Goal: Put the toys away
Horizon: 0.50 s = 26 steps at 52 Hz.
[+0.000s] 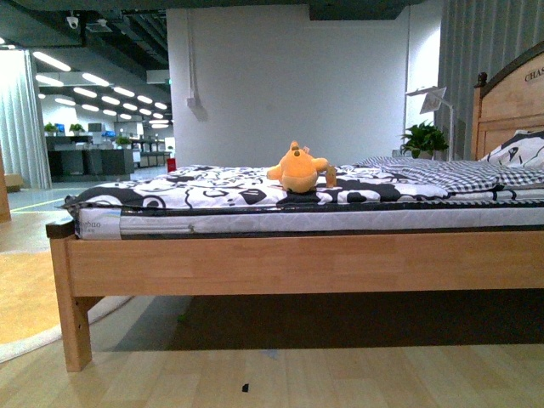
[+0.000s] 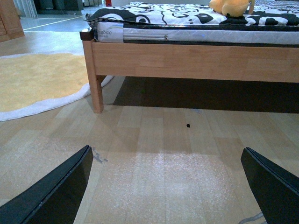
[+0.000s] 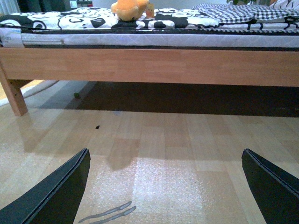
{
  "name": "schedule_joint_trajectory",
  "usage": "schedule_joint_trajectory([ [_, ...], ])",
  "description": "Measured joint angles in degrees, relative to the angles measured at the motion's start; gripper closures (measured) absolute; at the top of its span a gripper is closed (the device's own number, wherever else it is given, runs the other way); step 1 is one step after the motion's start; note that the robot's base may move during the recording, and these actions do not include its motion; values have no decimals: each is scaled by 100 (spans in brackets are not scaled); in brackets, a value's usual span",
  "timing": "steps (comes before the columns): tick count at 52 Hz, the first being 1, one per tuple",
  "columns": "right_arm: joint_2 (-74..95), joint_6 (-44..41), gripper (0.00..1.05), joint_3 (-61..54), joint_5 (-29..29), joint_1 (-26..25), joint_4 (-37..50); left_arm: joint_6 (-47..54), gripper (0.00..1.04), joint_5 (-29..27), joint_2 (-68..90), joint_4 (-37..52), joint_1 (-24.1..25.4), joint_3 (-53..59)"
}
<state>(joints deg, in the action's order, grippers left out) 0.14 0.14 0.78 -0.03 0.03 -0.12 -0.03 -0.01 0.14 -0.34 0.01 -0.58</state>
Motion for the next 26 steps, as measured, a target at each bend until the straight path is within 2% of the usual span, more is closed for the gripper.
schedule_joint_trajectory([
  [26,0,2,6,0,0,0,0,0,6,0,0,0,0,0],
])
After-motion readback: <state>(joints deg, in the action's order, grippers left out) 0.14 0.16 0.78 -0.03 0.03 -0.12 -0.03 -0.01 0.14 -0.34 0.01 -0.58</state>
